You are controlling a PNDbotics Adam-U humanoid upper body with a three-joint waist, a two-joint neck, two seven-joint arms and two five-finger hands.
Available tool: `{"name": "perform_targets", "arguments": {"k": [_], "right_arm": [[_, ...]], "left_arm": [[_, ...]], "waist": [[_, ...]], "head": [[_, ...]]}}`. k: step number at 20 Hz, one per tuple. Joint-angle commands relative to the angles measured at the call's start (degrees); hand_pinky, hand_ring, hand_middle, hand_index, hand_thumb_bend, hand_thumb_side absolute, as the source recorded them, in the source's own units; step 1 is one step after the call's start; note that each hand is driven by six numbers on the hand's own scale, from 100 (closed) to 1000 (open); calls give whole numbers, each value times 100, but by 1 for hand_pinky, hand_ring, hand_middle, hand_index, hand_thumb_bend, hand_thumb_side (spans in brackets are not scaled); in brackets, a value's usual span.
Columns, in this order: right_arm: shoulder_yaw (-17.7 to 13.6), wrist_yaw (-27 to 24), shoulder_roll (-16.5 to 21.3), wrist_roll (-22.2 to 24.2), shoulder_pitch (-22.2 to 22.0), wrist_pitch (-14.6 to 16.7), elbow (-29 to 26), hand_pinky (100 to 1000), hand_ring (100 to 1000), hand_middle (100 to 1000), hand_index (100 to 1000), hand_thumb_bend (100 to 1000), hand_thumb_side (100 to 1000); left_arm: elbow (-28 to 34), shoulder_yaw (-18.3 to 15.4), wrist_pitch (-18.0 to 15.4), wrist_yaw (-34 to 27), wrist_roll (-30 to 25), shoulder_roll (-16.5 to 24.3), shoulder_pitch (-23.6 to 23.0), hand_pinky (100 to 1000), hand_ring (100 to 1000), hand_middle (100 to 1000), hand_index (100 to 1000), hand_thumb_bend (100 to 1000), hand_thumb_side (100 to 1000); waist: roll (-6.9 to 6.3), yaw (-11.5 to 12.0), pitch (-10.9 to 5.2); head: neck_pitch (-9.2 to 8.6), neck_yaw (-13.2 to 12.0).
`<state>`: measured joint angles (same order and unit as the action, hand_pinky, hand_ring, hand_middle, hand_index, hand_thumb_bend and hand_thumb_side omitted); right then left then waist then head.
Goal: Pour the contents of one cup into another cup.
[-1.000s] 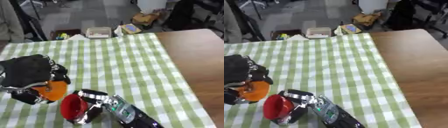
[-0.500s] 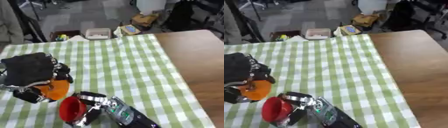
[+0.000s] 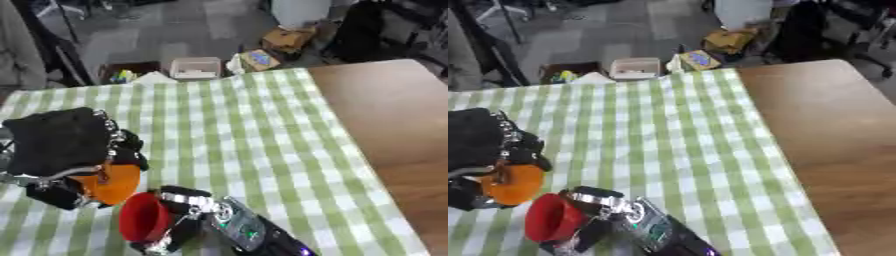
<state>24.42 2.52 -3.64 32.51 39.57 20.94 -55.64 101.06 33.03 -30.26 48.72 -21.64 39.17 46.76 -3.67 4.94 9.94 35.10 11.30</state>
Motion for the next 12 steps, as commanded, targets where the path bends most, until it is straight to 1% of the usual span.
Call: {"name": "perform_targets", "arguments": {"k": [1,7,12], "right_arm": [[-7,-96,-43,55,63,-67,42,387,253,145,463,100,100],[-5,-122,-34,83,60,-86,35,386,253,145,463,100,100],[-11,-112,-11,87,40,-85,43,385,253,145,463,100,100]], "left_arm": [[75,-39,-10,-13,-30,88,104,100,181,333,708,449,135],[122,-14,-110,53,-85,134,103,100,179,329,704,483,138],[165,-11,-205,239,-102,219,75,100,177,324,701,516,143]], "waist": [[-6,13,-83],[-26,8,-92],[-62,14,-113]], "head": [[-65,23],[-64,22],[-50,26]]}}
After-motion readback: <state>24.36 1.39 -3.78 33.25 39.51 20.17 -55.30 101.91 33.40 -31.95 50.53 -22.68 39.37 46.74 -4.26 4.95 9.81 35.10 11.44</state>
